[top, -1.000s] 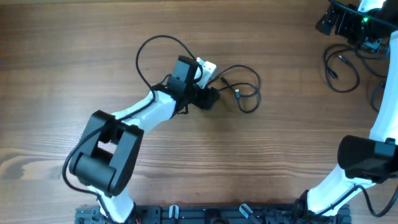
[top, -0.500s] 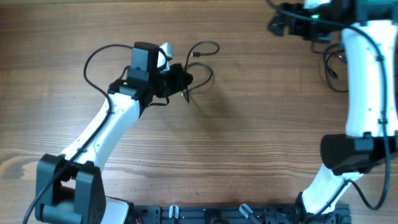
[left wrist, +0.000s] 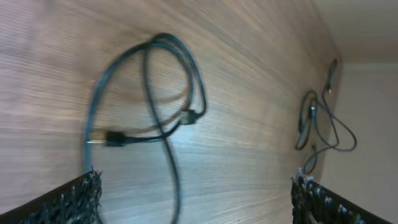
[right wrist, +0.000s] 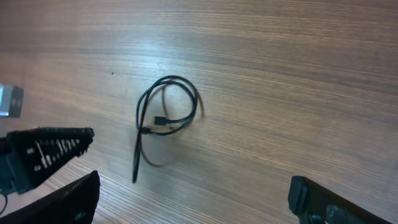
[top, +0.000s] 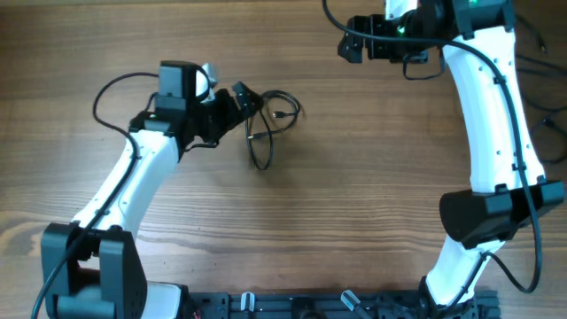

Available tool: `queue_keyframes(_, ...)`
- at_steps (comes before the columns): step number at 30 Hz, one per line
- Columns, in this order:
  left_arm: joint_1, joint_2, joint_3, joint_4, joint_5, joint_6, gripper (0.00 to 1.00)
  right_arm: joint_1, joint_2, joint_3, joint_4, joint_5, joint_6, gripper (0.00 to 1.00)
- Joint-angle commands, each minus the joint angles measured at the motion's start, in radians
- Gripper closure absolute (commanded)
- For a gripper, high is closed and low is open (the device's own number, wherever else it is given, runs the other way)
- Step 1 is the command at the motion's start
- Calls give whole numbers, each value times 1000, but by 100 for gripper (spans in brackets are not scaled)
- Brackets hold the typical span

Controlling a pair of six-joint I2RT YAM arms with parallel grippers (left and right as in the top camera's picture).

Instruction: Untangle cables

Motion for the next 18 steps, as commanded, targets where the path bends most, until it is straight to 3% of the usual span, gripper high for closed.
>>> queue_keyframes(1, 68, -17, -3, -61, -65, 77, 0, 48, 25, 0, -2, -11, -14, 1)
queue_keyframes(7, 197, -14, -3, -208, -256, 77, 0, 185, 132, 0, -49, -11, -14, 9)
queue_keyframes(13, 283, -7, -3, -212, -355, 82, 0, 306, 256, 0, -52, 8, 26, 13)
queue_keyframes(16, 338, -7, -3, -213, -355, 85, 0, 353, 307, 0, -52, 8, 32, 28)
queue_keyframes(18, 363, -7, -3, -219, -356, 85, 0, 379, 340, 0, -50, 8, 35, 32)
